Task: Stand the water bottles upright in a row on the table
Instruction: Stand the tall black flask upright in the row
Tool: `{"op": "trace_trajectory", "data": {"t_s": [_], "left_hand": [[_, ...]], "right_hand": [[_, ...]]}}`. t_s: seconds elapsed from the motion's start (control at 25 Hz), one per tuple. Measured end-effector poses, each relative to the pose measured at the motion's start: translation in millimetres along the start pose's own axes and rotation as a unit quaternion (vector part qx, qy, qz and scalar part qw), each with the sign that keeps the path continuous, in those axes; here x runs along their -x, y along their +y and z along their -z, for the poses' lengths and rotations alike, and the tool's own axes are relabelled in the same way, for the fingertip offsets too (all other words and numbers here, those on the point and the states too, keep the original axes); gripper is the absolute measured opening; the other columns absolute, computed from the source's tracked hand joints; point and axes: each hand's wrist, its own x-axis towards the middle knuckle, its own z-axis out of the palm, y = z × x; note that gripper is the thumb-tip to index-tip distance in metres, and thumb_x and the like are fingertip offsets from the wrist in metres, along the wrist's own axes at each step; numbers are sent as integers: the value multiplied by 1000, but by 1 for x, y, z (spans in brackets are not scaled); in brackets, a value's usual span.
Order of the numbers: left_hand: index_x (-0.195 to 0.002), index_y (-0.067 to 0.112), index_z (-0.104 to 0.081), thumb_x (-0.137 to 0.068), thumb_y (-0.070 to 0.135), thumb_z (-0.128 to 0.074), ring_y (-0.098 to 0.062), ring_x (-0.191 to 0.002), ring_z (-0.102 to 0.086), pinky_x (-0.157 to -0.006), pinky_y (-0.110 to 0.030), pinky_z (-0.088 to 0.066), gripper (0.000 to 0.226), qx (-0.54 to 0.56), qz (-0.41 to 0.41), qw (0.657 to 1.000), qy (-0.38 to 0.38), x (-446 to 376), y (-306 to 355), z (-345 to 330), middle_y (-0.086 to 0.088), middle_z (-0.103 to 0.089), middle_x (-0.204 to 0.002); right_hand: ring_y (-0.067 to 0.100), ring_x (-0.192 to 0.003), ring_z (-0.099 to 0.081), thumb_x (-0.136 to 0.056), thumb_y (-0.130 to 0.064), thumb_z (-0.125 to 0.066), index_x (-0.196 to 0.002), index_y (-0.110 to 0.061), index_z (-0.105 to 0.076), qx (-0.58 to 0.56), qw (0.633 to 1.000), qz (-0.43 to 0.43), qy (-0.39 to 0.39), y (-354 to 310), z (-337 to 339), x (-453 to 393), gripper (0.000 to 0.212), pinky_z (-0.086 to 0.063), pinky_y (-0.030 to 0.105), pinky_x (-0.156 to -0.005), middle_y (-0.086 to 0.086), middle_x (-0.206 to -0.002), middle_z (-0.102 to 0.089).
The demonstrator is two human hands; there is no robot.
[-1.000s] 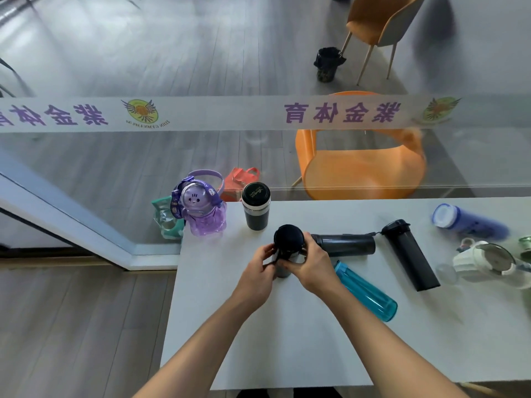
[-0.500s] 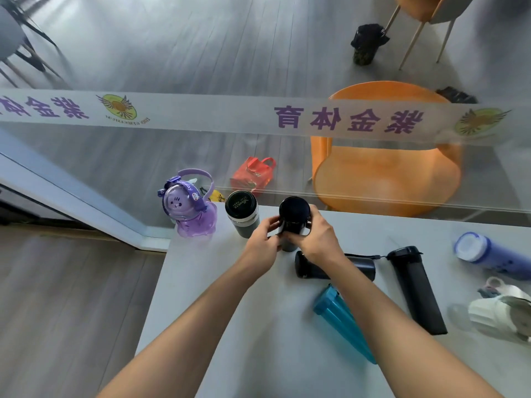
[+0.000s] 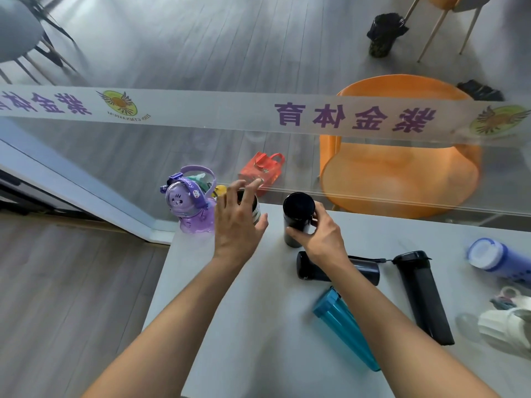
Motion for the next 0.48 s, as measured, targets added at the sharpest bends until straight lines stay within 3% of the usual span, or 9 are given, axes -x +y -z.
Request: {"op": "trace_trajectory", "data": {"t_s": [0.08,0.16,0.28,0.48], "left_hand": [[-145,37,-36,-73,32,-75,-34,-131,-35,-107,-47,-37,82,-39,58,995,-78,-13,-22,-5,-9,-37,-147],[-145,40,-35,-74,27,-76,-36,-129,-40,-106,-47,-40,83,18,87,985,-148,-17,-38,-15,-8,-38,-144],[-142,37,-41,-75,18,-78,-32,-121,-47,-105,-42,-42,79,71,64,985,-140,-18,-50,-22,-7,-43,-135],[-143,34,-42,-75,14,-78,-31,-121,-47,-104,-37,-39,80,82,46,988,-124,-21,-57,-23,-8,-42,-137]], "right_hand": [[15,-106,-57,-75,-29,-84,-130,-33,-52,-5,1000,-3,5,-2,-2,-1,64,-43,27,-91,-4,-116,-65],[14,-104,-55,-75,-28,-84,-132,-33,-52,-8,1000,-8,9,-5,-5,-2,66,-43,27,-91,-1,-119,-66],[15,-106,-56,-75,-29,-85,-134,-32,-51,-7,1000,-16,10,-13,-11,-8,69,-44,27,-92,1,-124,-66],[23,-118,-59,-74,-29,-86,-136,-32,-49,-3,1000,-28,13,-22,-19,-15,73,-47,33,-99,2,-128,-65]]}}
